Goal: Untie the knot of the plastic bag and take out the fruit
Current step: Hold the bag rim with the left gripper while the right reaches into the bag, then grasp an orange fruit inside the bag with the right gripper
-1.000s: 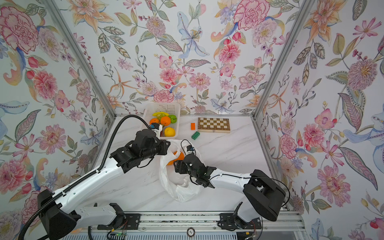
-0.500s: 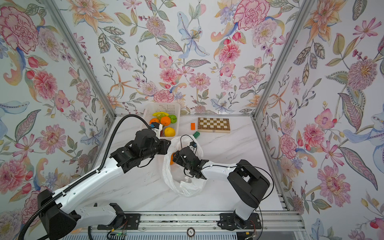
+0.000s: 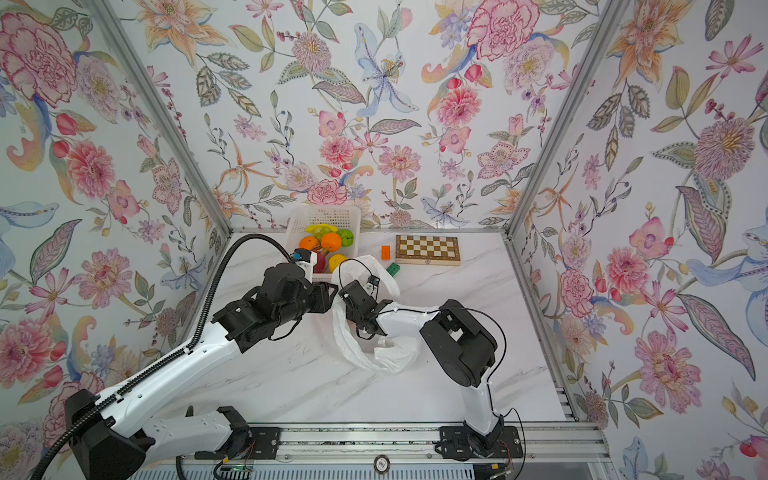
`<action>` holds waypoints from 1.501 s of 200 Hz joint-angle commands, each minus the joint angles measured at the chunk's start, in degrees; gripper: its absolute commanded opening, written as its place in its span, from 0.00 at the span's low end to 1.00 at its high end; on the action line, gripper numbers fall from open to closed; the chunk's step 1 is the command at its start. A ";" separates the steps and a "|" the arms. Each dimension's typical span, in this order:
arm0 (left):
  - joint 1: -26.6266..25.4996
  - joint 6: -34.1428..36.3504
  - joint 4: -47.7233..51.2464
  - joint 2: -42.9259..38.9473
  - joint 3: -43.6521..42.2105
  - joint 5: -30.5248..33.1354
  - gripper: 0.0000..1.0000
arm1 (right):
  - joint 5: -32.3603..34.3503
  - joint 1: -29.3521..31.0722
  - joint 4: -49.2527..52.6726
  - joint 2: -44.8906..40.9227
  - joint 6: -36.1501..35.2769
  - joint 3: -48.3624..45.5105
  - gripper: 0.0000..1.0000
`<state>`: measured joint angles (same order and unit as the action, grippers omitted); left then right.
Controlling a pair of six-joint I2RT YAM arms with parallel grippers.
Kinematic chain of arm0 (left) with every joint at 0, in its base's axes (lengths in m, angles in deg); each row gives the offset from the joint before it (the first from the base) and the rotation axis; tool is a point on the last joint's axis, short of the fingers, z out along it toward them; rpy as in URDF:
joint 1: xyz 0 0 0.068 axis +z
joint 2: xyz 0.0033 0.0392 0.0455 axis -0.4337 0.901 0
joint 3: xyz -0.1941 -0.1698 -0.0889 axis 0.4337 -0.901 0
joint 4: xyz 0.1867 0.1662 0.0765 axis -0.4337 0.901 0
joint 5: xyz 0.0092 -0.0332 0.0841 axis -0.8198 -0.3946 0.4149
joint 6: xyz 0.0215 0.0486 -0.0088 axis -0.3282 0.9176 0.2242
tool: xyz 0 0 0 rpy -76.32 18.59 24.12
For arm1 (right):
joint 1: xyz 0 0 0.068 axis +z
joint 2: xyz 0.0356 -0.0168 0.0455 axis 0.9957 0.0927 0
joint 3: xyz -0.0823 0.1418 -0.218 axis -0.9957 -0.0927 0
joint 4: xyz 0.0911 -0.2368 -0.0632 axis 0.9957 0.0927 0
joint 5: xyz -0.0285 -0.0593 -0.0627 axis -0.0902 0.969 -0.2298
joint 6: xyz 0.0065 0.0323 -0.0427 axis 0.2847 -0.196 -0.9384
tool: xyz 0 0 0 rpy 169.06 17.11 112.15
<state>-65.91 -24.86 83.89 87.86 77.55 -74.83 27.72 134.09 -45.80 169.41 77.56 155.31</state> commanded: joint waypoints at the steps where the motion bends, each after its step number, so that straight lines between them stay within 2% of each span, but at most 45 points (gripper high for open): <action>1: 0.76 0.46 1.64 -2.37 -1.34 1.53 0.48 | 1.50 -0.33 7.49 2.68 -2.98 2.43 0.84; 36: 1.53 0.07 1.85 -4.51 -3.24 0.93 0.51 | -0.52 -0.89 10.28 5.50 -4.46 5.63 0.78; 63: 1.71 -0.51 1.92 -5.56 -4.03 0.78 0.51 | -2.30 -1.23 10.11 5.66 -4.27 6.43 0.67; 90: 1.81 -0.60 1.02 -5.92 -4.19 -0.26 0.52 | -3.41 -1.23 6.90 3.34 -5.14 5.11 0.49; 110: 2.15 -1.56 0.45 -5.44 -3.96 -0.80 0.57 | -4.56 -1.35 4.99 1.57 -5.15 4.01 0.46; 151: 3.26 -4.14 0.56 -2.82 -2.44 0.80 0.77 | -6.10 -1.30 2.12 -1.28 -4.40 1.25 0.39; 182: 4.33 -3.71 -0.90 -0.12 -1.25 0.77 0.80 | -6.03 -0.89 -0.15 -3.84 -3.84 -1.32 0.37; 199: 5.91 -4.19 -2.73 2.82 -0.56 -2.33 0.75 | -6.40 -0.55 -0.52 -5.19 -3.94 -2.25 0.35; 216: 6.71 -4.42 -2.25 6.22 1.99 -3.46 0.64 | -6.25 -0.31 -1.07 -6.81 -3.93 -3.64 0.35; 260: 7.07 -4.72 -2.62 9.54 3.45 -2.50 0.30 | -5.81 -0.21 -2.68 -10.49 -3.79 -6.95 0.33; 275: 7.15 -4.88 -2.44 9.99 3.13 -2.44 0.25 | -5.65 -0.23 -3.43 -11.80 -3.59 -8.33 0.34; 300: 7.09 -5.05 -2.35 10.38 2.18 -2.12 0.23 | -5.54 -0.42 -4.81 -14.79 -3.24 -11.34 0.34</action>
<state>-59.33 -29.78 81.81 97.57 79.30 -77.01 21.65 133.72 -48.55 158.22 73.52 146.77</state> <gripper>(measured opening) 0.236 0.517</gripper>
